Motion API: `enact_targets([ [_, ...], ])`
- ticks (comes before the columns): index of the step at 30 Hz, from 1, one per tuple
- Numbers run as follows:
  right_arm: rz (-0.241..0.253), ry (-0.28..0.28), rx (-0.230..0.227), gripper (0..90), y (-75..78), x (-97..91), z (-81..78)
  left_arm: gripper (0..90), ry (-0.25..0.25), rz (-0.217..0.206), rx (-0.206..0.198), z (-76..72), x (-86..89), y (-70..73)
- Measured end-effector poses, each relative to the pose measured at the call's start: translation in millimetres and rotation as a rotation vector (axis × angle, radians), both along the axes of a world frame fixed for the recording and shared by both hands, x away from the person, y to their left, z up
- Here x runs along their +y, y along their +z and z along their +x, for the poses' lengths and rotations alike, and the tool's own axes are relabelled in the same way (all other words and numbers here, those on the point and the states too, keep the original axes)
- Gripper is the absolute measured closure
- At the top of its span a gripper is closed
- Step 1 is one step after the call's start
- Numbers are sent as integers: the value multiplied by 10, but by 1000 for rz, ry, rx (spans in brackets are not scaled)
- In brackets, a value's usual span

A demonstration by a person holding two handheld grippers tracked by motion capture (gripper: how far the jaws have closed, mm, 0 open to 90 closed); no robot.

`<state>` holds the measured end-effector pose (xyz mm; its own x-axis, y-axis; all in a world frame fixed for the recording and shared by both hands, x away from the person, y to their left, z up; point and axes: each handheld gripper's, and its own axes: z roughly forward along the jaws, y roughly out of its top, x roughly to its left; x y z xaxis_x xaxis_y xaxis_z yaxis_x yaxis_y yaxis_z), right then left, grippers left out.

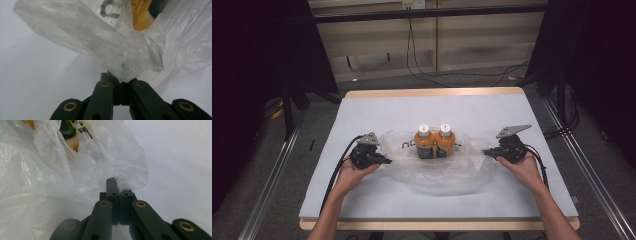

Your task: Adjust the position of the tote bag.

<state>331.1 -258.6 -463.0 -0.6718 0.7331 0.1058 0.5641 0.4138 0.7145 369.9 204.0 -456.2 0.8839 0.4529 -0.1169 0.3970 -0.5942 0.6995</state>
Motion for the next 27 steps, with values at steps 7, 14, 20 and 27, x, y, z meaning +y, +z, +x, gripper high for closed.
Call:
enact_targets([
  [7,-47,-2,29,894,-109,-2,34,900,-10,47,8,16,-79,-97],
  [14,-45,-6,29,898,-172,0,33,900,-18,104,8,12,-129,-155],
  [20,-50,-9,18,846,-172,8,6,877,-2,77,23,9,-107,-160],
  [27,-24,-12,-12,632,-120,-44,-16,698,26,35,24,7,-14,-127],
])
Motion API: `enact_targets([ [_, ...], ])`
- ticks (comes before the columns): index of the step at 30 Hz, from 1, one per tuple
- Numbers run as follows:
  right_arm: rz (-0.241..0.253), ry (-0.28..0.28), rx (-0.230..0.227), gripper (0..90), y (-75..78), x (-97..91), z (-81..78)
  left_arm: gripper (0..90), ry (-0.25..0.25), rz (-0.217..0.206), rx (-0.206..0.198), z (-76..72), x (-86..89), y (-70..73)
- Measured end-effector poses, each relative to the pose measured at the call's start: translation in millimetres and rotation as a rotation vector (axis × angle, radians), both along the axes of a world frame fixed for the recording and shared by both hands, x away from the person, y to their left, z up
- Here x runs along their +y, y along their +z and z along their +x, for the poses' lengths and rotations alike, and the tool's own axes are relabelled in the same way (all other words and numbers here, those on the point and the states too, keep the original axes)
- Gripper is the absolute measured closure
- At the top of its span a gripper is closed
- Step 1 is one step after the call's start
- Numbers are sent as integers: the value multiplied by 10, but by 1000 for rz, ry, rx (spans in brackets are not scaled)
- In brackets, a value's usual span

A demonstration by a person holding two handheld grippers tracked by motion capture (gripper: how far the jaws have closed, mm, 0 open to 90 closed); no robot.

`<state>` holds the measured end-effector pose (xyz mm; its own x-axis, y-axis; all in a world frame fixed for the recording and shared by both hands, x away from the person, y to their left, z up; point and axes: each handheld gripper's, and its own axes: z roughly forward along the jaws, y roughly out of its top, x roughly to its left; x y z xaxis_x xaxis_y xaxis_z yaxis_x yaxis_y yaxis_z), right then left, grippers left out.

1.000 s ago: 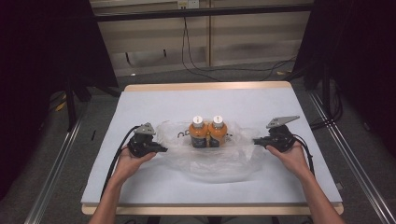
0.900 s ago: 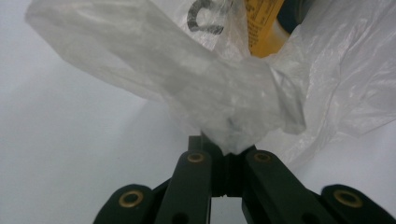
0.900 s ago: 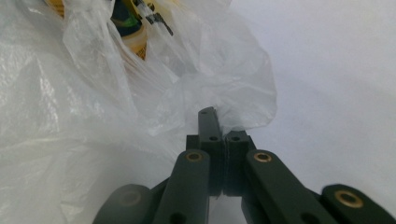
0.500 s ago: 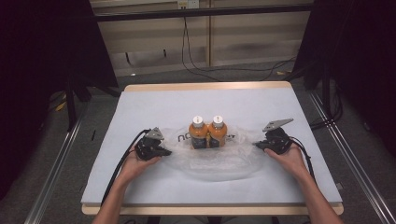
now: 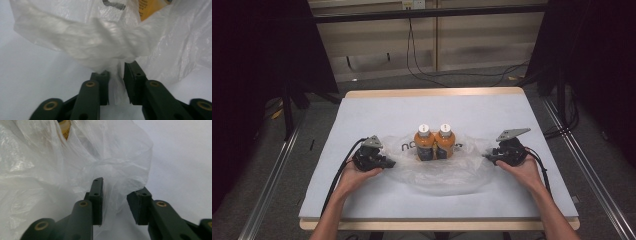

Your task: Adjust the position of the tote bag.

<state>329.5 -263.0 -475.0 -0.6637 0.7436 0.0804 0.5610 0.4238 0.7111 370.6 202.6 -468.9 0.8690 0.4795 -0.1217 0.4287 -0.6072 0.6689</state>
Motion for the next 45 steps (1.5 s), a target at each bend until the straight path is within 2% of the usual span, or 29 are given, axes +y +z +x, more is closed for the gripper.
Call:
enact_targets([
  [4,23,-10,-17,496,53,-21,-22,551,13,-41,-13,-18,35,53],
  [6,56,-19,-27,423,95,-53,-32,477,18,-62,-19,-26,59,89],
  [10,104,-31,-52,341,173,-119,-53,387,29,-100,-38,-32,119,164],
  [13,123,-42,-65,304,241,-153,-90,328,48,-122,-50,-42,185,231],
  [20,156,-40,-113,242,402,-180,-150,248,80,-215,-82,-66,340,379],
  [23,176,-50,-137,214,478,-186,-174,257,98,-230,-108,-71,392,426],
  [27,200,-51,-166,203,575,-208,-204,292,110,-271,-132,-95,426,504],
  [30,217,-48,-182,218,641,-212,-225,346,116,-295,-167,-132,431,599],
  [33,225,-19,-191,296,693,-168,-232,415,98,-325,-192,-168,418,689],
  [35,225,1,-192,367,729,-108,-232,474,84,-326,-203,-195,365,739],
  [36,224,17,-196,407,750,-61,-230,523,71,-311,-206,-197,347,754],
  [40,210,71,-210,508,833,86,-200,633,16,-303,-192,-177,179,773],
  [44,233,124,-220,638,947,225,-117,715,-31,-285,-170,-104,-62,763],
  [45,225,134,-215,659,964,265,-81,723,-46,-271,-171,-79,-106,761],
])
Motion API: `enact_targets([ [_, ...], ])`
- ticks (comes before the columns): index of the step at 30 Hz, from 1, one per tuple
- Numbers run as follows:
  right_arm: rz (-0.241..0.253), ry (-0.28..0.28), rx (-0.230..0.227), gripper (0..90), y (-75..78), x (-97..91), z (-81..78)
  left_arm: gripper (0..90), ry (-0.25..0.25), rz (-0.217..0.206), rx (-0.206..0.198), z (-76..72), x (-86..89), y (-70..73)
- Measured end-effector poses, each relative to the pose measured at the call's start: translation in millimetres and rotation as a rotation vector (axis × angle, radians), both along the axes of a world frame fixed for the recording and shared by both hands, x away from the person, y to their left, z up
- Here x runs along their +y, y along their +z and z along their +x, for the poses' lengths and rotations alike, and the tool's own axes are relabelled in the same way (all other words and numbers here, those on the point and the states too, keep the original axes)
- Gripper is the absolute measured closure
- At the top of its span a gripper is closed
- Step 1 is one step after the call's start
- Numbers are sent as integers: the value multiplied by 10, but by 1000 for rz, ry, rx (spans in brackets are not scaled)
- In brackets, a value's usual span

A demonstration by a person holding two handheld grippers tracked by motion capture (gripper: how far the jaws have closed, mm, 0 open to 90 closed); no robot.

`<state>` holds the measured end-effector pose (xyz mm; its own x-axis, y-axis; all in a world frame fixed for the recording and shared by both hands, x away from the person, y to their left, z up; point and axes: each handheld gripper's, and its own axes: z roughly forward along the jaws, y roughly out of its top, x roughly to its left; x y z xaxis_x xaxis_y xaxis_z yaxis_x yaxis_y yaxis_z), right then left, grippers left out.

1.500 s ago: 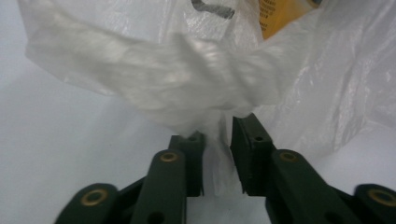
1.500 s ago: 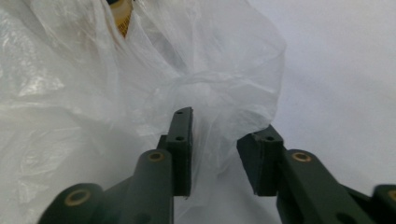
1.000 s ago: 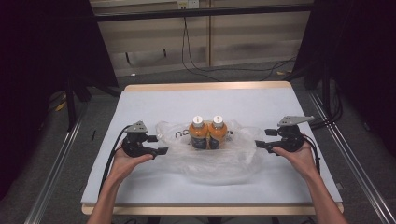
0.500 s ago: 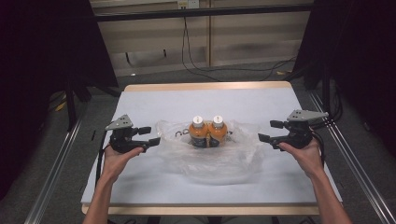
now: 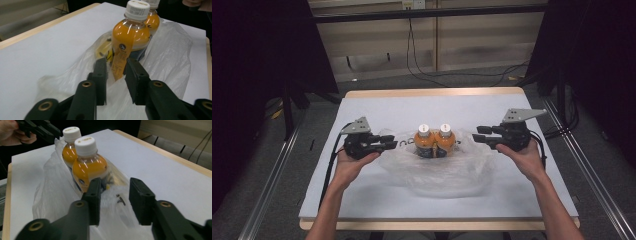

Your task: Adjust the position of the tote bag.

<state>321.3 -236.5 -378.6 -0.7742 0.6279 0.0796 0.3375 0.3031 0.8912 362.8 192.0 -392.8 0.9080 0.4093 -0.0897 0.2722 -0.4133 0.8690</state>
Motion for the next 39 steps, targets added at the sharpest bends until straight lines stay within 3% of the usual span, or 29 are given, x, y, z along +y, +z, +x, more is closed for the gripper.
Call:
enact_targets([
  [3,-70,37,29,709,17,169,127,752,-24,79,15,86,-196,-22],
  [7,-153,76,72,799,-44,372,294,814,-40,115,40,195,-346,-62],
  [10,-177,82,82,804,-82,463,373,833,-54,167,46,247,-423,-94],
  [13,-176,69,88,831,-71,510,446,836,-69,172,64,275,-479,-139],
  [15,-176,83,123,862,-101,525,491,851,-76,209,74,274,-529,-195],
  [17,-220,86,147,869,-154,550,503,851,-101,262,81,281,-555,-239],
  [19,-258,108,191,844,-233,560,503,846,-105,275,98,257,-592,-308],
  [20,-276,121,202,853,-279,562,489,841,-105,275,98,257,-592,-308],
  [21,-280,131,211,863,-317,564,476,841,-114,305,111,246,-604,-369],
  [24,-312,152,243,874,-427,580,451,835,-111,309,121,243,-621,-462],
  [26,-338,159,264,875,-477,612,430,833,-122,343,122,234,-628,-494],
  [30,-387,173,278,880,-586,671,427,826,-135,390,118,212,-677,-536],
  [35,-427,161,314,880,-746,695,420,829,-137,399,121,210,-678,-593],
  [39,-457,154,310,882,-802,698,399,811,-133,420,132,200,-702,-672],
])
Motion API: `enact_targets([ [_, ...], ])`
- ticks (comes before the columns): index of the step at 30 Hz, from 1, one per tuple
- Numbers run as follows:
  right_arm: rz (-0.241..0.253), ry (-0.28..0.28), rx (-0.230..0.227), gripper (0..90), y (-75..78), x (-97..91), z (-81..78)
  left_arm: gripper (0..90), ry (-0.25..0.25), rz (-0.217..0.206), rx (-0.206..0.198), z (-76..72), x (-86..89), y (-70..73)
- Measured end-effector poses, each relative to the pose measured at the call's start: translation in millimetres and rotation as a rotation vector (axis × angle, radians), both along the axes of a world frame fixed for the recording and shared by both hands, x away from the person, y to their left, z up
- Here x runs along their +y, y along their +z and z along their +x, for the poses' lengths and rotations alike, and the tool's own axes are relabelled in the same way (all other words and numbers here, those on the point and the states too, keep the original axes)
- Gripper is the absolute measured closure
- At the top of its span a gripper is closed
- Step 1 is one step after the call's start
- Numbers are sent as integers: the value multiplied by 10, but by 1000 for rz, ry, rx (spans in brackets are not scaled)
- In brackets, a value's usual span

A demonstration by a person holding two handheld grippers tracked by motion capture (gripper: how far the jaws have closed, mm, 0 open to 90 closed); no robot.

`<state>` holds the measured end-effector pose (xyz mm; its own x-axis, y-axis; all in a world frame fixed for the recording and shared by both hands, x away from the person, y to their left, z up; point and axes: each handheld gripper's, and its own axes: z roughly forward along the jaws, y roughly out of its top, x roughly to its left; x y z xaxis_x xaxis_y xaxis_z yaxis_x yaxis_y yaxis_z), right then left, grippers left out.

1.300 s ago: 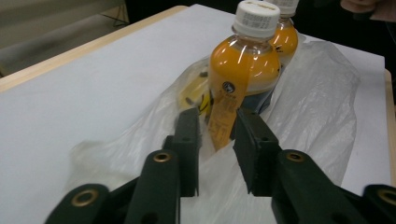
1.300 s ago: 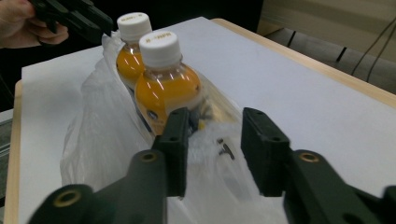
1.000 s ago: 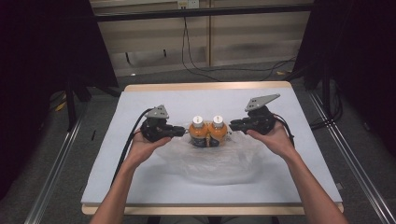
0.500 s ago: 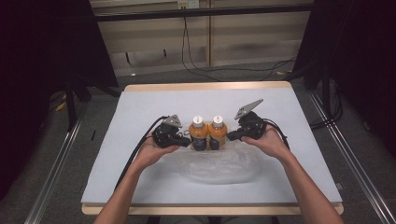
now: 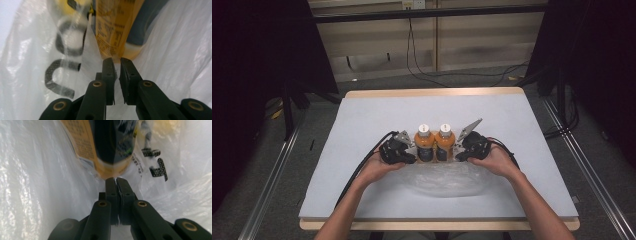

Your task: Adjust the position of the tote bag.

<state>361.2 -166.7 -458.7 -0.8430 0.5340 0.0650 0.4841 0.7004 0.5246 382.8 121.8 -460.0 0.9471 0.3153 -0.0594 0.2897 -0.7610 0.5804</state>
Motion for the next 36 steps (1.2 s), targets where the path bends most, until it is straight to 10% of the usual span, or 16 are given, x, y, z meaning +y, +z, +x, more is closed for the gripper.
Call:
enact_targets([
  [21,-188,13,-47,900,17,-214,-125,886,11,149,-72,39,172,6],
  [36,-255,-13,-76,900,28,-495,-199,900,46,145,-70,115,314,-1],
])
